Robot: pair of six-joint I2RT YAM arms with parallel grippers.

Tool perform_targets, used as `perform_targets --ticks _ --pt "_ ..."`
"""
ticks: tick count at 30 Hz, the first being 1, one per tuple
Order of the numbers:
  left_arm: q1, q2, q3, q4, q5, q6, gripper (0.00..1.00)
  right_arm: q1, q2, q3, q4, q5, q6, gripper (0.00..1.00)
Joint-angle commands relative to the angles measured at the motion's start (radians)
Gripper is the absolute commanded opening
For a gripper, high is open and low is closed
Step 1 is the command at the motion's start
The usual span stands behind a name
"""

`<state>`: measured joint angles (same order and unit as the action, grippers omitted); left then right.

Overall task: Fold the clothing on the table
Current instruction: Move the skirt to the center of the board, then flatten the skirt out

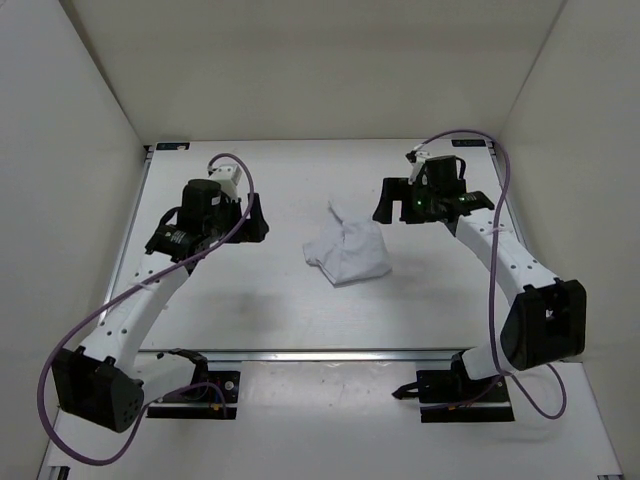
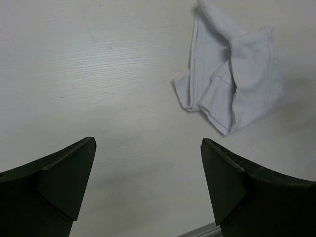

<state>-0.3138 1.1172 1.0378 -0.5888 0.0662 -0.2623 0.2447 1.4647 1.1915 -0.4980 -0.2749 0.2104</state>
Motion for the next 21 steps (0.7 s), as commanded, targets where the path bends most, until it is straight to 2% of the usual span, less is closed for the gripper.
perform_targets --ticks 1,4,9,14,21 --pt "-0.045 0.050 -0.007 0.072 0.057 -0.022 0.98 -0.004 0.009 -0.011 0.105 0.016 0.007 0.93" --pt "-0.061 0.082 -0.021 0.089 0.070 -0.029 0.99 0.063 0.121 0.084 0.050 0.066 -0.017 0.91" --pt "-0.033 0.089 -0.044 0.092 0.089 -0.045 0.98 0.247 0.327 0.263 -0.075 0.255 -0.089 0.91" --pt "-0.001 0.078 -0.073 0.081 0.087 -0.035 0.99 0.288 0.473 0.411 -0.123 0.273 -0.089 0.87" --pt "0.011 0.078 -0.078 0.069 0.096 -0.031 0.98 0.327 0.595 0.509 -0.160 0.456 -0.158 0.71"
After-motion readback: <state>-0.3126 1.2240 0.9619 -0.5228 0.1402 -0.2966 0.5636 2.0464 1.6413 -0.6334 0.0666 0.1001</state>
